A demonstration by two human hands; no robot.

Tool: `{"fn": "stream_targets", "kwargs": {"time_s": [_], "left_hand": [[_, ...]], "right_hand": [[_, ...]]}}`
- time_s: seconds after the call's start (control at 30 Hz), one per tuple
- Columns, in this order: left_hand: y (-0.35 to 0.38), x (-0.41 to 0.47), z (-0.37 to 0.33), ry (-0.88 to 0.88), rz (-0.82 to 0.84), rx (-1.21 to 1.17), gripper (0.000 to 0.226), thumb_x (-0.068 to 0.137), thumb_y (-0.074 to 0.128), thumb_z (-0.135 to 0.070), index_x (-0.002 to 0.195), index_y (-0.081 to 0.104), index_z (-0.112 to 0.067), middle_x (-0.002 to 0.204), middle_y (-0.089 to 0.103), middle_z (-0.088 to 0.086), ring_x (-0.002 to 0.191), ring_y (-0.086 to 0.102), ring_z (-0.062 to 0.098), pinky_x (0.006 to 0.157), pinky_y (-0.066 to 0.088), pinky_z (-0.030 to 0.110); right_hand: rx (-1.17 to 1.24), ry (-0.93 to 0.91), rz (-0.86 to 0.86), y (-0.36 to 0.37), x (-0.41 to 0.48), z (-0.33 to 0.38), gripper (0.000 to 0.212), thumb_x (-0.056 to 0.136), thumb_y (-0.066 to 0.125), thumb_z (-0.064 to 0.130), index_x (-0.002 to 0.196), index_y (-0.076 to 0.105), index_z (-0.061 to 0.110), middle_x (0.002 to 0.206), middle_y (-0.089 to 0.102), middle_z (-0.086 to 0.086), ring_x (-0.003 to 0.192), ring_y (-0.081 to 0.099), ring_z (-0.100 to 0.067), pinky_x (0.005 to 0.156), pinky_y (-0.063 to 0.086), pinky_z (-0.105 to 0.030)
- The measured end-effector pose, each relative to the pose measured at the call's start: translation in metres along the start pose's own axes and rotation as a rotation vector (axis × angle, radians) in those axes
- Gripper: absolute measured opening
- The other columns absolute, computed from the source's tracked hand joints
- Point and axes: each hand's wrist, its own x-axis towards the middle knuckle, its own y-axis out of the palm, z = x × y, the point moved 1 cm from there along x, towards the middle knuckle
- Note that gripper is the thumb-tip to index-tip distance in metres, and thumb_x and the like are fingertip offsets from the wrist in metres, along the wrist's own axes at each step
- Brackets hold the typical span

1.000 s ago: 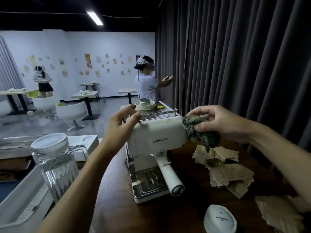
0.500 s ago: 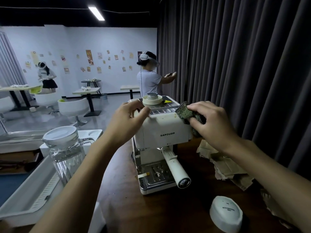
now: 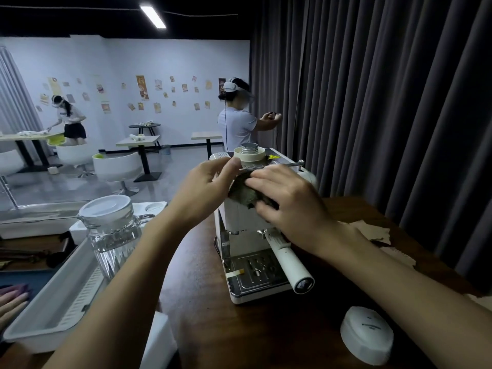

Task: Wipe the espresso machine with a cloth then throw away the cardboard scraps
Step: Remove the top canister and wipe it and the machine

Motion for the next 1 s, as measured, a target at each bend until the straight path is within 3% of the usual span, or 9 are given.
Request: {"fn": "stream_targets", "kwargs": {"time_s": [0.13, 0.3, 0.47, 0.57, 0.67, 0.77, 0.87, 0.93, 1.0], "left_hand": [[-0.002, 0.000, 0.003, -0.059, 0.016, -0.124, 0.042, 0.094, 0.031, -0.063, 0.096, 0.071, -0.047, 0.109, 0.070, -0.021, 0.112, 0.060, -0.004, 0.102, 0.048, 0.034], [0.003, -0.014, 0.015, 0.020, 0.034, -0.012, 0.046, 0.095, 0.040, -0.057, 0.134, 0.057, -0.043, 0.132, 0.061, -0.017, 0.122, 0.056, 0.003, 0.100, 0.045, 0.026], [0.005, -0.020, 0.017, 0.033, 0.103, -0.063, 0.052, 0.092, 0.051, -0.040, 0.143, 0.047, -0.040, 0.145, 0.049, -0.017, 0.136, 0.047, 0.008, 0.116, 0.037, 0.044], [0.004, -0.019, 0.018, 0.051, 0.107, -0.044, 0.050, 0.096, 0.049, -0.043, 0.146, 0.046, -0.040, 0.142, 0.047, -0.022, 0.124, 0.048, -0.007, 0.109, 0.038, 0.028], [0.005, -0.019, 0.018, 0.061, 0.071, -0.024, 0.039, 0.106, 0.044, -0.038, 0.145, 0.049, -0.035, 0.138, 0.051, -0.021, 0.112, 0.046, -0.021, 0.096, 0.033, 0.009], [0.005, -0.019, 0.017, 0.041, 0.051, -0.036, 0.038, 0.107, 0.041, -0.033, 0.143, 0.051, -0.031, 0.139, 0.055, -0.015, 0.125, 0.048, -0.010, 0.102, 0.035, 0.012], [0.004, -0.020, 0.017, 0.047, 0.067, -0.003, 0.040, 0.106, 0.040, -0.038, 0.145, 0.048, -0.037, 0.134, 0.050, -0.025, 0.112, 0.042, -0.028, 0.095, 0.032, 0.006], [0.004, -0.021, 0.021, 0.043, 0.078, 0.004, 0.043, 0.104, 0.043, -0.043, 0.147, 0.043, -0.042, 0.142, 0.048, -0.023, 0.123, 0.040, -0.023, 0.105, 0.033, 0.015], [0.006, -0.021, 0.023, 0.032, 0.105, -0.013, 0.049, 0.101, 0.048, -0.049, 0.149, 0.038, -0.045, 0.155, 0.039, -0.016, 0.147, 0.031, 0.004, 0.120, 0.029, 0.039]], "right_hand": [[0.005, -0.070, 0.056, 0.001, 0.002, -0.002, 0.034, 0.078, 0.069, 0.001, 0.112, 0.070, 0.001, 0.114, 0.066, -0.011, 0.105, 0.059, -0.033, 0.093, 0.047, -0.043], [-0.057, 0.046, -0.019, -0.020, -0.029, -0.040, 0.037, 0.076, 0.067, 0.000, 0.113, 0.069, 0.003, 0.116, 0.065, -0.011, 0.110, 0.056, -0.028, 0.100, 0.044, -0.039], [-0.096, 0.147, -0.130, -0.030, -0.052, -0.062, 0.038, 0.074, 0.069, -0.008, 0.111, 0.069, 0.000, 0.114, 0.063, -0.013, 0.108, 0.056, -0.030, 0.098, 0.045, -0.041], [-0.088, 0.091, -0.123, -0.018, -0.046, -0.043, 0.035, 0.074, 0.070, -0.008, 0.108, 0.070, -0.001, 0.112, 0.063, -0.015, 0.106, 0.055, -0.030, 0.099, 0.042, -0.035], [-0.059, -0.039, -0.035, -0.002, -0.029, -0.016, 0.028, 0.077, 0.070, -0.002, 0.106, 0.071, 0.000, 0.114, 0.063, -0.017, 0.106, 0.057, -0.035, 0.094, 0.045, -0.048], [-0.056, -0.184, 0.069, 0.007, -0.016, 0.001, 0.022, 0.082, 0.070, -0.001, 0.103, 0.071, -0.002, 0.114, 0.061, -0.021, 0.107, 0.057, -0.038, 0.092, 0.047, -0.045], [-0.092, -0.236, 0.117, 0.002, -0.018, -0.005, 0.021, 0.084, 0.071, 0.002, 0.104, 0.071, -0.001, 0.113, 0.060, -0.021, 0.106, 0.056, -0.036, 0.091, 0.047, -0.043], [-0.117, -0.191, 0.099, -0.004, -0.026, -0.017, 0.026, 0.077, 0.077, 0.000, 0.102, 0.072, -0.001, 0.108, 0.060, -0.022, 0.102, 0.057, -0.036, 0.089, 0.047, -0.043], [-0.084, -0.075, 0.036, -0.011, -0.039, -0.033, 0.029, 0.072, 0.079, -0.003, 0.101, 0.073, -0.001, 0.104, 0.059, -0.021, 0.098, 0.056, -0.036, 0.090, 0.046, -0.041]]}}
